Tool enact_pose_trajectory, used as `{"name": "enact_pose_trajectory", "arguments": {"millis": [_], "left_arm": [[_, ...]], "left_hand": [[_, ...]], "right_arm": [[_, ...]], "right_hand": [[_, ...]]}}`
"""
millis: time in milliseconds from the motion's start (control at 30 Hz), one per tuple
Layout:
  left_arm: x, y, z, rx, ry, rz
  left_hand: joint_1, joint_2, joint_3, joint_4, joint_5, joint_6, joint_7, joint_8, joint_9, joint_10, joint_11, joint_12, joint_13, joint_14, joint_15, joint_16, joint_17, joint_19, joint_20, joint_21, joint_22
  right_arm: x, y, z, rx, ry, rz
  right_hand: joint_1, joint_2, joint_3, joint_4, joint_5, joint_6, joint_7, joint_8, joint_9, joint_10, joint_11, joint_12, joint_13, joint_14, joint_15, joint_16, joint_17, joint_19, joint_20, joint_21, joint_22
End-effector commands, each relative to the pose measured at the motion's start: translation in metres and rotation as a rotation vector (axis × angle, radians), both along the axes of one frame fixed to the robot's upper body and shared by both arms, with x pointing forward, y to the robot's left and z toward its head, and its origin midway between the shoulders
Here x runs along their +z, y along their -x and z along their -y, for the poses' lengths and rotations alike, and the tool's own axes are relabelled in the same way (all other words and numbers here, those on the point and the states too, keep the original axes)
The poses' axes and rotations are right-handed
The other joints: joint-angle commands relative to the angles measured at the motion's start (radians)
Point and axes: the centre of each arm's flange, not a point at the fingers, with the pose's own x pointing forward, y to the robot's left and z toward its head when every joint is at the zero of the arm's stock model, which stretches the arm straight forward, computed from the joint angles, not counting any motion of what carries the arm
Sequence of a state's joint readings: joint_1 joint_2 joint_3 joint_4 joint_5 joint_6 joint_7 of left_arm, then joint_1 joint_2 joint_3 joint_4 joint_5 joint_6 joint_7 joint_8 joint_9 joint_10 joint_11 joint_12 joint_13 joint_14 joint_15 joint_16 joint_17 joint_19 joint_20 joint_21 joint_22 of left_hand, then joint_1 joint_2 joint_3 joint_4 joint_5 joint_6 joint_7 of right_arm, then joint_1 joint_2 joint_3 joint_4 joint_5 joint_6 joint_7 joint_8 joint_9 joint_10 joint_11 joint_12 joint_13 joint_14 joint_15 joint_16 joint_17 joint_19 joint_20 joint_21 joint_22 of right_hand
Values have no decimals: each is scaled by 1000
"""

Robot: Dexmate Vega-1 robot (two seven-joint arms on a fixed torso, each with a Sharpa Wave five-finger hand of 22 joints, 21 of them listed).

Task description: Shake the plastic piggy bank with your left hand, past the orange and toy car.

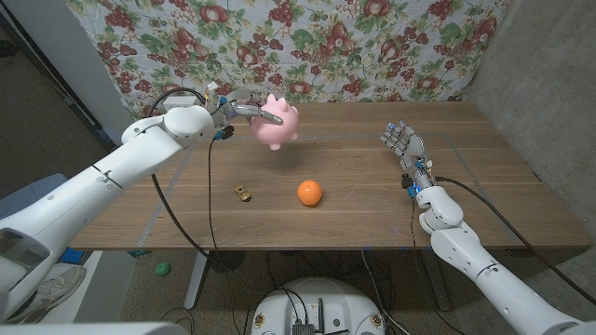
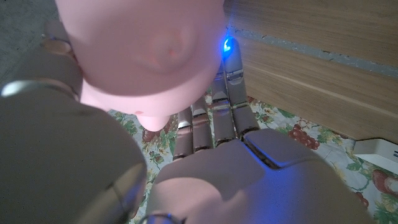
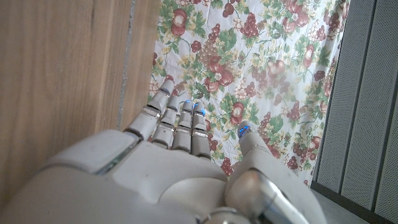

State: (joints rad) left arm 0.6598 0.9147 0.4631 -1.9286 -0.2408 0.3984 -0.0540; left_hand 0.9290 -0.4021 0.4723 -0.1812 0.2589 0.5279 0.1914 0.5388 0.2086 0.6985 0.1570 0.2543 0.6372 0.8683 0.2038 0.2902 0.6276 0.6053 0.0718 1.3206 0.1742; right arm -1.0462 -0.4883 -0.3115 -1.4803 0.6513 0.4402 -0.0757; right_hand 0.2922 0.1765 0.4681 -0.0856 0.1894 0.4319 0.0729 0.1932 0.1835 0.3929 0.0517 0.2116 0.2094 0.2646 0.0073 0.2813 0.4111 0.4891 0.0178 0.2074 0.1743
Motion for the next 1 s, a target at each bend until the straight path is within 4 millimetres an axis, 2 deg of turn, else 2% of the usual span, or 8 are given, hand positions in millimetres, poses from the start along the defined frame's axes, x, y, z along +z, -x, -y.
{"name": "enact_pose_trajectory", "arguments": {"millis": [33,600,1000], "left_arm": [[-3,7,-5,-1,82,88],[-26,24,-20,-4,467,447],[-37,32,-25,-12,602,641]], "left_hand": [[443,438,176,-1,90,308,-172,-3,113,292,-283,-3,3,318,-440,2,4,-26,-257,6,4],[440,437,175,0,89,313,-175,-5,114,293,-288,-4,7,319,-439,1,6,-27,-256,8,4],[438,437,175,0,87,314,-175,-9,112,293,-288,-6,9,319,-439,0,8,-29,-256,8,4]], "right_arm": [[-2,3,1,0,-3,2],[-2,6,0,0,3,6],[-1,6,-3,0,8,9]], "right_hand": [[-2,-5,4,0,3,-3,-5,3,5,3,0,-4,3,11,-1,-3,1,4,3,-2,3],[-3,-5,4,1,3,-3,-4,3,5,3,2,-3,3,11,-1,-4,2,4,2,-3,3],[-3,-5,4,1,3,-2,-3,3,5,4,2,-3,3,13,-1,-3,2,4,3,-2,3]]}}
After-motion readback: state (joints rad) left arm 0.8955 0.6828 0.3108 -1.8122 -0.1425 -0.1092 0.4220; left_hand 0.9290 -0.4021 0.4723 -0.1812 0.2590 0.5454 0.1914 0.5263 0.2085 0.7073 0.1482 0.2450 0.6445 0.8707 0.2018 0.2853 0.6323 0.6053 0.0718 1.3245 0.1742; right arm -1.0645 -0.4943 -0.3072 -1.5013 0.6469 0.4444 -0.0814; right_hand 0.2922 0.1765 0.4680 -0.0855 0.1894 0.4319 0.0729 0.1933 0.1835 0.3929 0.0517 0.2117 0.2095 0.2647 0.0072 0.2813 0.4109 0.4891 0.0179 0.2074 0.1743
